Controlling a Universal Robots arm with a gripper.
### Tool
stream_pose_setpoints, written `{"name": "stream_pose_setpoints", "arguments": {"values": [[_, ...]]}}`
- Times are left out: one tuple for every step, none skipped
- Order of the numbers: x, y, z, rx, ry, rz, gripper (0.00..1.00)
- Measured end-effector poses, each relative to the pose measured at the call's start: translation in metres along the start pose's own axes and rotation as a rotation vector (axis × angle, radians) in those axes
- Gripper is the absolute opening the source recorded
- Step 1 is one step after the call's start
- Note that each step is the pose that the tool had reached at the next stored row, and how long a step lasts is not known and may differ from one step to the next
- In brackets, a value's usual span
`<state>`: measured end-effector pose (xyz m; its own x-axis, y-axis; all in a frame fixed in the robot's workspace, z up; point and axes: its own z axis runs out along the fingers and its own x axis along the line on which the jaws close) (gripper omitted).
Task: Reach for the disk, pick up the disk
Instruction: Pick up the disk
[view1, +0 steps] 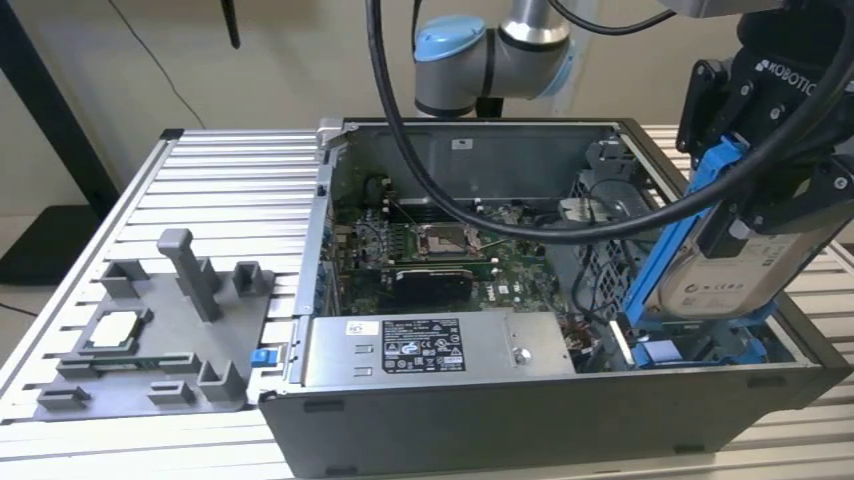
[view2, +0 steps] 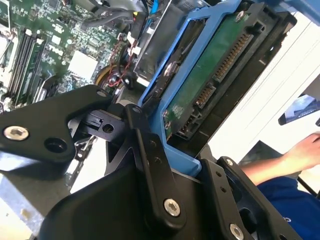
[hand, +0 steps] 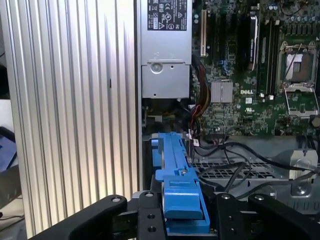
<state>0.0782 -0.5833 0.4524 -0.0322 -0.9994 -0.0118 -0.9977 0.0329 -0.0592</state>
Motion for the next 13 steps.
{"name": "stream_pose_setpoints", "arguments": {"values": [[0.0000, -0.0009, 0.0011, 0.0000, 0.0000, 0.000, 0.00], [0.0000, -0.0020, 0.0023, 0.0000, -0.0001, 0.000, 0.00], [0.0001, -0.0033, 0.0033, 0.0000, 0.0000, 0.000, 0.00], [0.0001, -0.0051, 0.0040, 0.0000, 0.0000, 0.000, 0.00], [0.0002, -0.0071, 0.0047, 0.0000, 0.0002, 0.000, 0.00], [0.0002, -0.0092, 0.0055, 0.0000, 0.0002, 0.000, 0.00], [0.0003, -0.0111, 0.0062, 0.0000, 0.0001, 0.000, 0.00], [0.0004, -0.0131, 0.0069, 0.0000, 0.0001, 0.000, 0.00], [0.0005, -0.0152, 0.0077, 0.0000, 0.0000, 0.000, 0.00], [0.0006, -0.0171, 0.0083, 0.0000, -0.0001, 0.000, 0.00], [0.0008, -0.0190, 0.0089, 0.0000, -0.0001, 0.000, 0.00], [0.0008, -0.0204, 0.0093, 0.0000, 0.0000, 0.000, 0.00], [0.0008, -0.0213, 0.0095, 0.0000, 0.0001, 0.000, 0.00]]}}
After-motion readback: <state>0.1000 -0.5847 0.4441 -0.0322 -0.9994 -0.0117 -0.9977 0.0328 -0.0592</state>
